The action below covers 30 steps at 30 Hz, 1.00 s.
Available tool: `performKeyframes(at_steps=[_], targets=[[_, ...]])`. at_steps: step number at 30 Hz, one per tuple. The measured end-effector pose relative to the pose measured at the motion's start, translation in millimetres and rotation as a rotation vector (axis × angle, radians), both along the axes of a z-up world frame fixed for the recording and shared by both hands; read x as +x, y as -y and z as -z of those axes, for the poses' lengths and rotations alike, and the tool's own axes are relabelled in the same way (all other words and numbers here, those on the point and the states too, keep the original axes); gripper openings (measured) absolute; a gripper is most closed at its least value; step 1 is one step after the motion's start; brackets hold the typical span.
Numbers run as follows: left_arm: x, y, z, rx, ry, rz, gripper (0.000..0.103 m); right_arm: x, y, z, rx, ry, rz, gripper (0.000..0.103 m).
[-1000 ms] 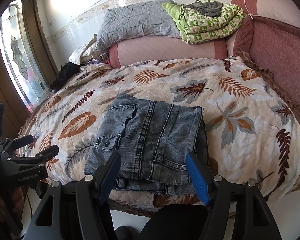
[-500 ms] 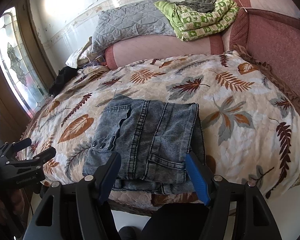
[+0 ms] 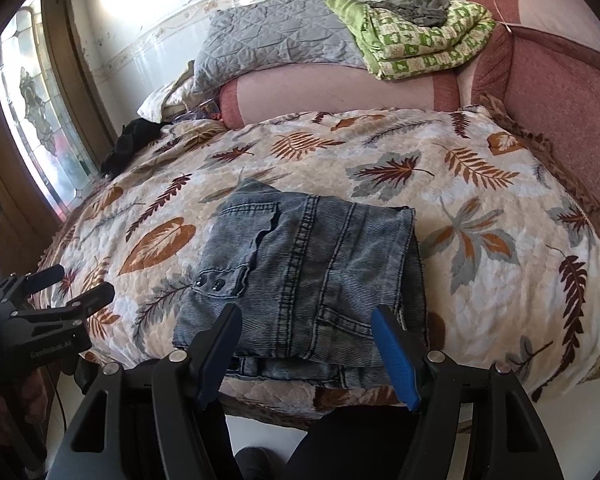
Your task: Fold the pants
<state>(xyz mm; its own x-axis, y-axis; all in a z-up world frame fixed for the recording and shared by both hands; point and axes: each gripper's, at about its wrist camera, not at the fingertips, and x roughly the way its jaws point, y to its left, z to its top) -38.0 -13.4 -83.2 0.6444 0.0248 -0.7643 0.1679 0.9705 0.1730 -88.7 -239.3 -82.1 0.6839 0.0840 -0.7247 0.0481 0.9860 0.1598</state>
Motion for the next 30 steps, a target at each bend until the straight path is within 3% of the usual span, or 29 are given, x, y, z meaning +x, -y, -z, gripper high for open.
performKeyframes(at_steps=[30], targets=[[-0.6,-0.3,1.8,-0.002,-0.003,0.001,0.096,-3.0,-0.4,-4.5,-0.007,0.006,0.007,0.071]])
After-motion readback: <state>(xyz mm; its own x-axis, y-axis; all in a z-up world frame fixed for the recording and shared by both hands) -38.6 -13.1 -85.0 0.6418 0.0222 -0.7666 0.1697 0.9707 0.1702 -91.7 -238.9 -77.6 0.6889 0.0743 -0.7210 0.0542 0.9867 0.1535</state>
